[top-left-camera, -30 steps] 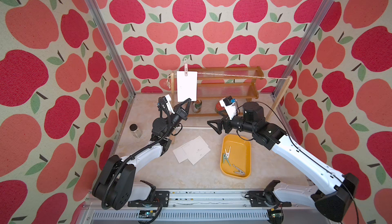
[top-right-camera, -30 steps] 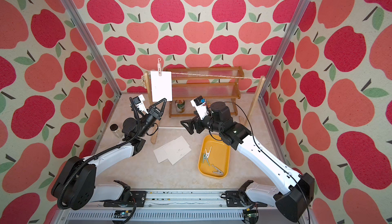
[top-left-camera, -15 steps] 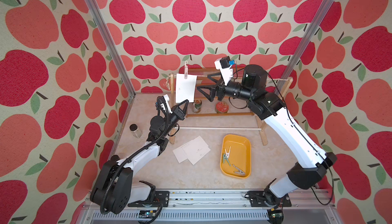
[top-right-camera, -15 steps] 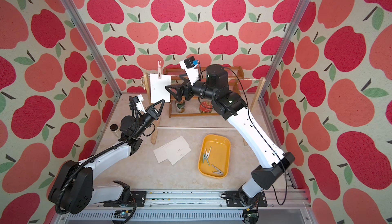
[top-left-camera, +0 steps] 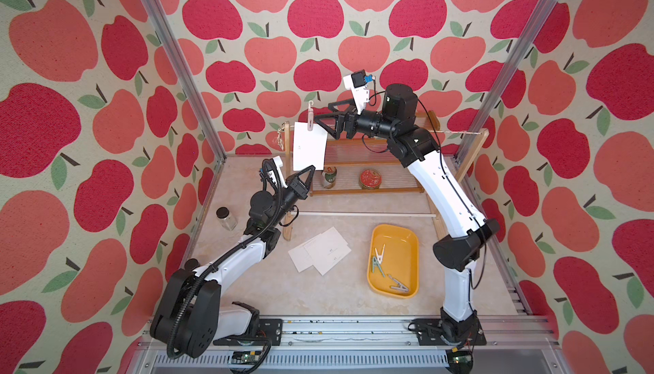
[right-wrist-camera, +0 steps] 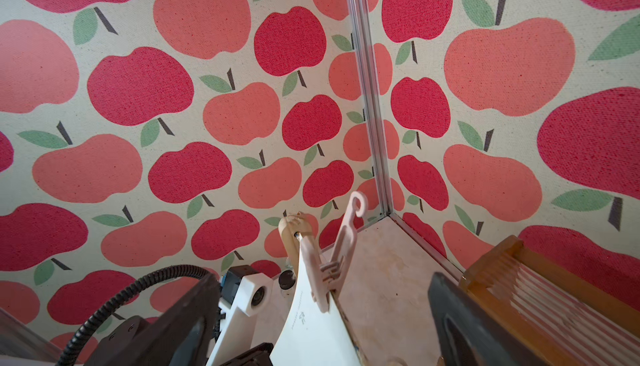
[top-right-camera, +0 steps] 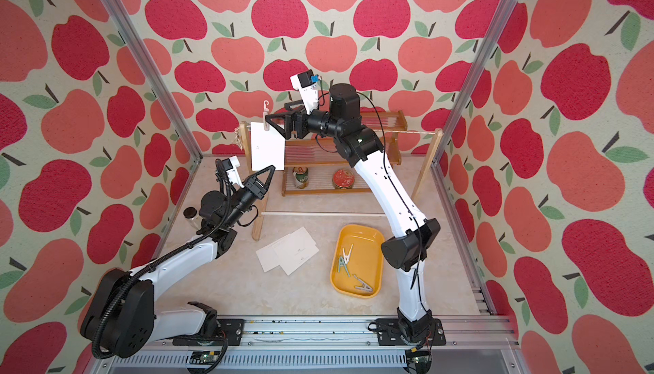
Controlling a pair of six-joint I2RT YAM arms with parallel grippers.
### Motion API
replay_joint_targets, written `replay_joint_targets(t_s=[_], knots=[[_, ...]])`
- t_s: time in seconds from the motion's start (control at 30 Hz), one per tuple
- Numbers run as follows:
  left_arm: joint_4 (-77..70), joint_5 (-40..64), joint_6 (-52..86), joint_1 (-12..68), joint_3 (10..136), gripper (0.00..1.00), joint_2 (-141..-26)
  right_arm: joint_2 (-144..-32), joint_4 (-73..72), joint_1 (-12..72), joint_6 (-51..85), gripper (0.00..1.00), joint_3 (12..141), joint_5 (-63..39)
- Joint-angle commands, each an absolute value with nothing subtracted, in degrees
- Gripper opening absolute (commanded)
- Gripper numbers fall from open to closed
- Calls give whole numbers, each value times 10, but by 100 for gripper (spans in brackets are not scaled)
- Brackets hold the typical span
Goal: Remove the postcards from the strings
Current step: Remove the clamp from the clothesline.
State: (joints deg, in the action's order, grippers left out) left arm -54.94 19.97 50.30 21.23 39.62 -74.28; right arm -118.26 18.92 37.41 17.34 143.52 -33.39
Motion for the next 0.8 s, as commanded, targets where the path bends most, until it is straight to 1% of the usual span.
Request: replay_joint_targets(t_s=[0.0,0.13,0.23,0.33,0.4,0.57,0.6,0.77], knots=[[-547,211,509,209,416,0,-744,-1229,160,370,225,94,1505,-385],[-548,216,510,208,421,0,-747,-1279,115,368,271,91,1553,-426],[-545,219,512,206,421,0,-748,-1295,83,368,297,89,1556,-438],[-545,218,513,203,420,0,-748,-1306,55,369,319,85,1555,-455],[-543,219,515,201,421,0,-750,-1311,35,369,336,80,1556,-464],[-545,223,519,198,424,0,-754,-1319,14,371,355,61,1556,-486],[-546,223,520,197,424,0,-756,-1320,11,371,358,58,1556,-489],[-554,232,529,194,430,0,-765,-1323,19,370,353,57,1555,-489]])
